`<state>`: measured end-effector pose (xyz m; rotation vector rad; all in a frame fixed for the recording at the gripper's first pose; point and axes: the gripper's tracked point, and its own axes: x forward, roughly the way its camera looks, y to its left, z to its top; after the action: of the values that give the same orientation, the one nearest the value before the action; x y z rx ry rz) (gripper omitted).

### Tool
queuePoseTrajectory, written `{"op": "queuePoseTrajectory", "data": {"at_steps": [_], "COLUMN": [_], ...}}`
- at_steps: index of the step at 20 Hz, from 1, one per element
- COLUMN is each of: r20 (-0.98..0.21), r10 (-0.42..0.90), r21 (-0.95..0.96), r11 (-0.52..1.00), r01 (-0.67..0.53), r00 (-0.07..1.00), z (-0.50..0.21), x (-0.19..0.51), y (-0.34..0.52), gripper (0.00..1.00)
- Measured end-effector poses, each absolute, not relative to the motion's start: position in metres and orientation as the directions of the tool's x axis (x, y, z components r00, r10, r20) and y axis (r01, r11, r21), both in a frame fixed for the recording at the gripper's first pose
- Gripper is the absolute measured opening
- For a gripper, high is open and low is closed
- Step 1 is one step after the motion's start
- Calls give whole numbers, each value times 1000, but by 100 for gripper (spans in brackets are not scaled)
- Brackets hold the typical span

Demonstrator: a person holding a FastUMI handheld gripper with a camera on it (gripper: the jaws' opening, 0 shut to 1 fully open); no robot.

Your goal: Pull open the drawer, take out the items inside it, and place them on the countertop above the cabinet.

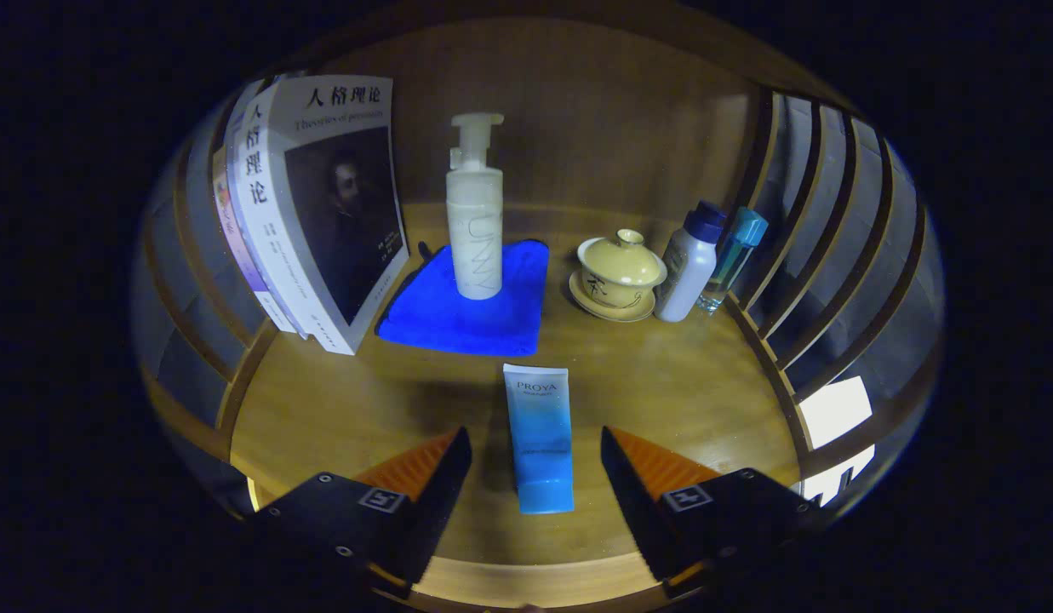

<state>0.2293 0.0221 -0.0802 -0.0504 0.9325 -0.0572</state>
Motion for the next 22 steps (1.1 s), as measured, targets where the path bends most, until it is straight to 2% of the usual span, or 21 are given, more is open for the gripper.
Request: {"op": "queuePoseTrajectory", "data": {"at_steps": [1,7,11,14,17,22], "r20": [-784,-653,-515,-358,-254,-216], "r10": [-69,21,35,54,75,113], "r21": [-61,139,129,171,225,179], "r11": [998,986,991,985,974,981], "r01": [34,93,37,9,-17,-75], "r00": [617,757,857,932,964,970], "z": [-71,-29,10,45,62,38], "x": [223,180,150,128,94,32], "y": [22,33,37,48,56,64], "gripper": [97,96,95,95,95,95]}}
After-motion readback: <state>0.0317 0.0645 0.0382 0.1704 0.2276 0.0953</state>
